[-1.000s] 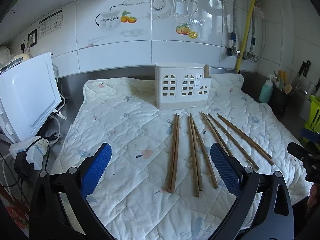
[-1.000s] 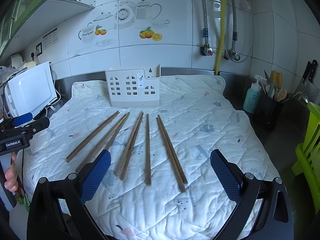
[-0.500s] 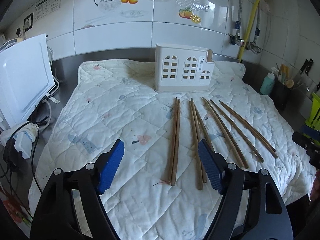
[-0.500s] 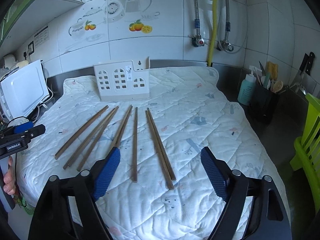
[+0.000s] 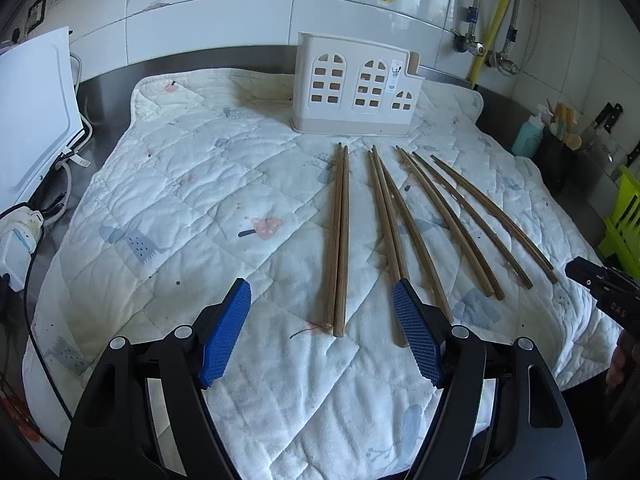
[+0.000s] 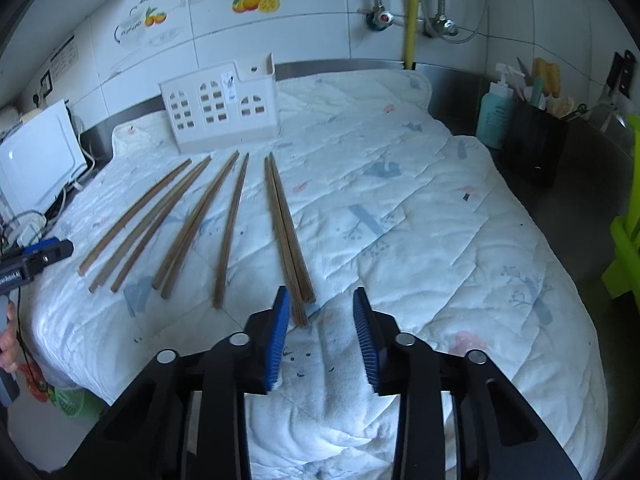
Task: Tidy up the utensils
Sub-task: 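Lower the right tool toward one chopstick while the left tool approaches another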
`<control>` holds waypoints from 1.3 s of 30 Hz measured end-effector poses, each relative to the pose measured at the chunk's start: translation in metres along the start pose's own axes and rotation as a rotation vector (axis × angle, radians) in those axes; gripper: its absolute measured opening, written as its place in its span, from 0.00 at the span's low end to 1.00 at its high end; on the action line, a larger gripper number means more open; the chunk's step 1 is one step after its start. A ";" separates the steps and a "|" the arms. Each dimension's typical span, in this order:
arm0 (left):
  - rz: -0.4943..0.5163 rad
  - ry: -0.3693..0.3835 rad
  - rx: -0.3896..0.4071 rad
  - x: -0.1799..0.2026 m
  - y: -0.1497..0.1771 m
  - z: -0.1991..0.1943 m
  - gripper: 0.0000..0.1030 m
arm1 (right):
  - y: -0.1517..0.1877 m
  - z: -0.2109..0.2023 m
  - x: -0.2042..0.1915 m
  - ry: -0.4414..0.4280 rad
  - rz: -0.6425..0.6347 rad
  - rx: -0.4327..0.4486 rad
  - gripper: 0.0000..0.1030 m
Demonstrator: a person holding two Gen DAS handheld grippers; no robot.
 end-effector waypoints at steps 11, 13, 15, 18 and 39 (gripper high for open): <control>0.009 -0.008 -0.030 -0.004 0.001 0.008 0.70 | 0.003 0.018 0.004 0.027 -0.094 -0.035 0.26; 0.018 -0.011 -0.033 -0.003 0.001 0.010 0.70 | 0.003 0.018 0.002 0.028 -0.116 -0.035 0.26; 0.019 -0.009 -0.041 -0.003 0.001 0.013 0.70 | 0.003 0.017 -0.004 0.028 -0.145 -0.031 0.26; 0.019 -0.006 -0.051 -0.003 0.002 0.017 0.70 | 0.003 0.022 -0.014 0.035 -0.194 -0.033 0.23; 0.014 0.009 -0.074 -0.009 -0.002 0.026 0.70 | -0.020 0.018 -0.004 -0.087 -0.090 0.000 0.14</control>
Point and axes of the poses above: each gripper's, at about its wrist camera, not at the fingertips, and z roughly the way its jaws point, x to its right, y to its underside, the point moved 9 cm from there along z, roughly the way its jaws point, and after that the axes turned 11 degrees about -x, right-handed, at the moved point
